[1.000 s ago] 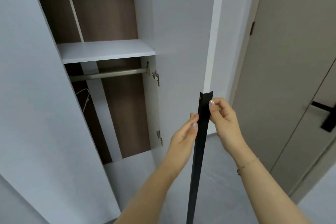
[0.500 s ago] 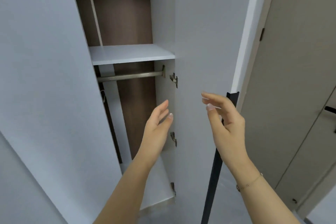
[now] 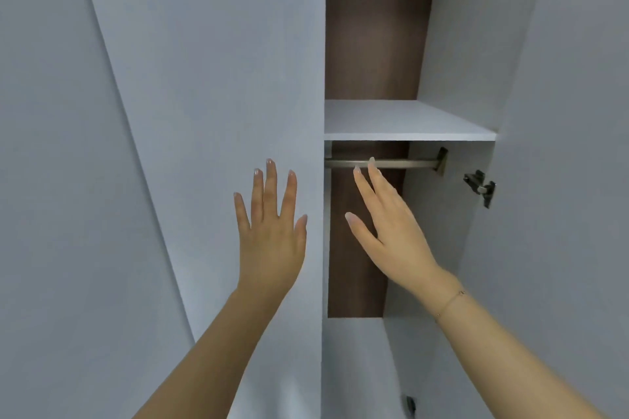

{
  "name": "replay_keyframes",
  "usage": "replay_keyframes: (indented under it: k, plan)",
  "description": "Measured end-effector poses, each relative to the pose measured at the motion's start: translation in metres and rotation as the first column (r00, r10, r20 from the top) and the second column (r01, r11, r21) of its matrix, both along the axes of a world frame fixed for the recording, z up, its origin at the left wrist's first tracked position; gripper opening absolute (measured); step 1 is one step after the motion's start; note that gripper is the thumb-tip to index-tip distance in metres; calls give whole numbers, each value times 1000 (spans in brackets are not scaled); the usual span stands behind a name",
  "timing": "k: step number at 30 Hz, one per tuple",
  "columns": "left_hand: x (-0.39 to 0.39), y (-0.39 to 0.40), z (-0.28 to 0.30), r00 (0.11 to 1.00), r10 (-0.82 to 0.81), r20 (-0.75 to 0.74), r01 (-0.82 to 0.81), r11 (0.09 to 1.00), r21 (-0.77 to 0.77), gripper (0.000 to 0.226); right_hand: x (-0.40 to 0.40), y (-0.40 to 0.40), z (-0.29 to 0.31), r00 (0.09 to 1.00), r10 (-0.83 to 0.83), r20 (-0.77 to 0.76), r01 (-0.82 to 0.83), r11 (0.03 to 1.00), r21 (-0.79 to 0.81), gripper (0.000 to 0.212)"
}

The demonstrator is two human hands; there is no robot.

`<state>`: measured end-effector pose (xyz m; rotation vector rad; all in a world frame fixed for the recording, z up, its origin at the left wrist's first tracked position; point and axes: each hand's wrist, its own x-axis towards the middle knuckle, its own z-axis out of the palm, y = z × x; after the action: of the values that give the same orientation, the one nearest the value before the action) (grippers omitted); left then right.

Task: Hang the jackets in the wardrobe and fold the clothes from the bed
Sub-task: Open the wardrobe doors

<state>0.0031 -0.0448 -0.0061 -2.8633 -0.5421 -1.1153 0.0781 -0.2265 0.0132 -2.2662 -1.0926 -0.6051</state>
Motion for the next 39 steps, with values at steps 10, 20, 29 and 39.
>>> replay_keyframes:
  k: [10, 20, 29, 39]
  plan:
    - [59, 67, -29, 986, 152, -63, -157, 985, -70, 62, 138, 127, -9, 439, 589, -679, 115, 713, 692, 25]
    - [83, 58, -22, 990, 117, 78, -86, 944, -318, 62, 169, 146, -18, 246, 732, -636, 107, 631, 768, 33]
    - [27, 22, -4, 940, -22, 341, 247, 733, -634, 59, 108, 117, -26, 175, 745, -644, 56, 645, 762, 61]
    - [-76, 34, 10, 854, -20, 520, 453, 520, -724, 40, -5, 111, -30, 119, 753, -647, -62, 656, 752, 60]
